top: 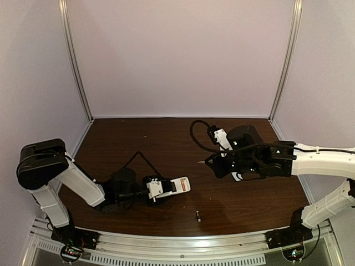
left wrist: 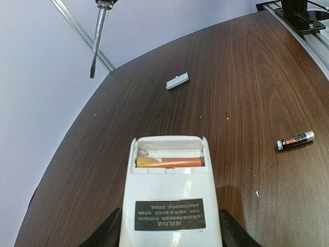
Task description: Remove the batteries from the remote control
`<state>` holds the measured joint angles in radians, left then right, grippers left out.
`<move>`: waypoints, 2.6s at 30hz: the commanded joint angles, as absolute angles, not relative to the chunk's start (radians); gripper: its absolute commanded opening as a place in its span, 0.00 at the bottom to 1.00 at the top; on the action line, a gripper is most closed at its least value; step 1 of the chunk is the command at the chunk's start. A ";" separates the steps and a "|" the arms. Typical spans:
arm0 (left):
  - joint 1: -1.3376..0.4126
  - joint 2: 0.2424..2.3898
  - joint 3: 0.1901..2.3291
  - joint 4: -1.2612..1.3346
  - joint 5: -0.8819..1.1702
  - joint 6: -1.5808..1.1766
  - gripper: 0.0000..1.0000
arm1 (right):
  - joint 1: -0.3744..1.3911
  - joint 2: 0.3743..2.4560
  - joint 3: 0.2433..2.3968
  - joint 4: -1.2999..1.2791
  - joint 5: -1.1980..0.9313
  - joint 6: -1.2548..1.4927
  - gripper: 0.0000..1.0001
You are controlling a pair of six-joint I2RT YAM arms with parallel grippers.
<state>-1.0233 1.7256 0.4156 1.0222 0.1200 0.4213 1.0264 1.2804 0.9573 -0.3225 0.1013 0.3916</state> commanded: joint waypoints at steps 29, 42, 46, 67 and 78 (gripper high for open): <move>-0.950 1.723 0.473 1.124 0.356 0.269 0.00 | 0.963 1.242 0.848 -0.161 -0.109 0.679 0.00; -0.951 1.704 0.446 1.162 0.328 0.252 0.00 | 1.006 1.250 0.877 -0.199 -0.117 0.766 0.00; -0.951 1.709 0.440 1.181 0.320 0.250 0.00 | 1.006 1.260 0.895 -0.245 -0.124 0.788 0.00; -0.951 1.717 0.436 1.197 0.303 0.268 0.00 | 1.009 1.329 0.975 -0.350 -0.161 0.816 0.00; -0.951 1.723 0.440 1.202 0.316 0.272 0.00 | 1.010 1.357 0.988 -0.359 -0.163 0.802 0.00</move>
<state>-0.9546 1.7279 0.4419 1.1267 0.3054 0.2623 1.0046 1.3376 0.9630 -0.3309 -0.1623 0.8146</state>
